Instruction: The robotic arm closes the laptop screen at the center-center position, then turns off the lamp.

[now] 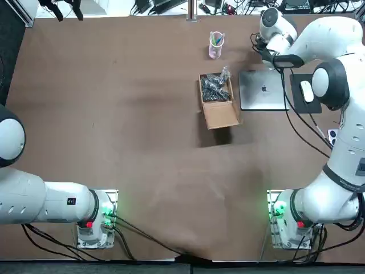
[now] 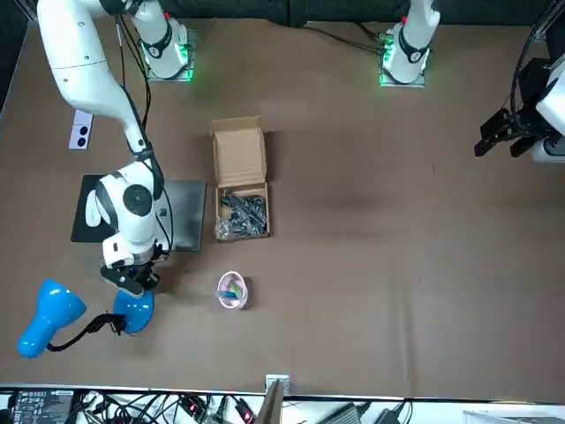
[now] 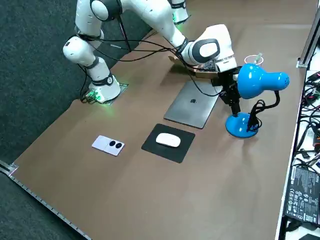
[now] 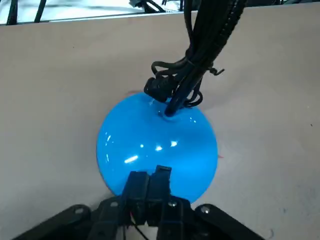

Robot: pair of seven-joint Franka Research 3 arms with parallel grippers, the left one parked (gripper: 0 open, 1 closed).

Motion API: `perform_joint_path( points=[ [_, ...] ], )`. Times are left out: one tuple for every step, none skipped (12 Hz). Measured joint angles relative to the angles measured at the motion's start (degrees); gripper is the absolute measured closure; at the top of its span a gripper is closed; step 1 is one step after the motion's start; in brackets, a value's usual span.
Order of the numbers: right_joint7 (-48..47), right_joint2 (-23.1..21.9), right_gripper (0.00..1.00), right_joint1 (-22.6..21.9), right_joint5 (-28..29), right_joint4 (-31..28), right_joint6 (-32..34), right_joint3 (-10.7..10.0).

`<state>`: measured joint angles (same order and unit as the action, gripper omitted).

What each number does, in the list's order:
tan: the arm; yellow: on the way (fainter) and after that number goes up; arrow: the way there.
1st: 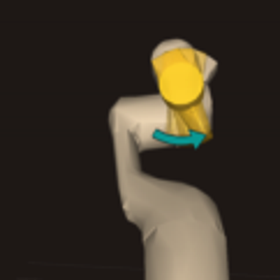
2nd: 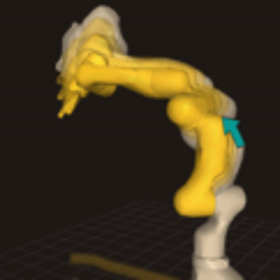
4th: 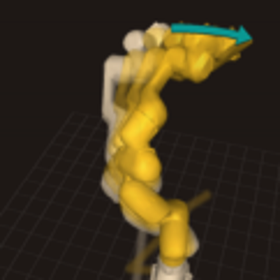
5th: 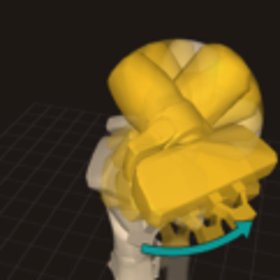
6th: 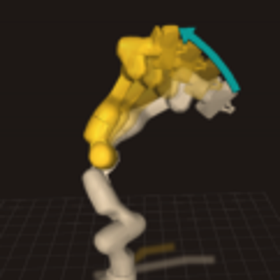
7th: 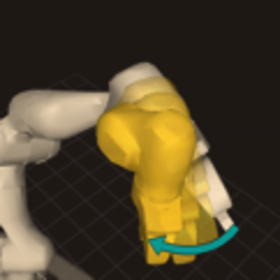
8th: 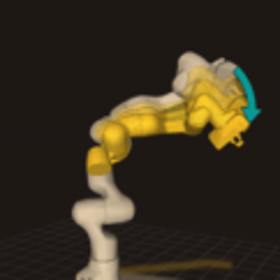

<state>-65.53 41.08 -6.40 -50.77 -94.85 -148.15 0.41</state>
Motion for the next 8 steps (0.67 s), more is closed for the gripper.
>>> perform_joint_path(
  points=[
    [0.0, 0.0, 0.98, 0.0, 0.0, 0.0, 0.0, 0.0],
    [0.0, 0.0, 0.98, 0.0, 0.0, 0.0, -0.1, 0.0],
    [0.0, 0.0, 0.98, 0.0, 0.0, 0.0, -0.3, 0.0],
    [0.0, 0.0, 0.98, 0.0, 0.0, 0.0, -0.4, 0.0],
    [0.0, 0.0, 0.98, 0.0, 0.0, 0.0, -0.4, 0.0],
    [0.0, 0.0, 0.98, 0.0, 0.0, 0.0, -0.4, 0.0],
    [0.0, 0.0, 0.98, 0.0, 0.0, 0.0, -0.5, 0.0],
    [0.0, 0.0, 0.98, 0.0, 0.0, 0.0, -0.6, 0.0]
  ],
)
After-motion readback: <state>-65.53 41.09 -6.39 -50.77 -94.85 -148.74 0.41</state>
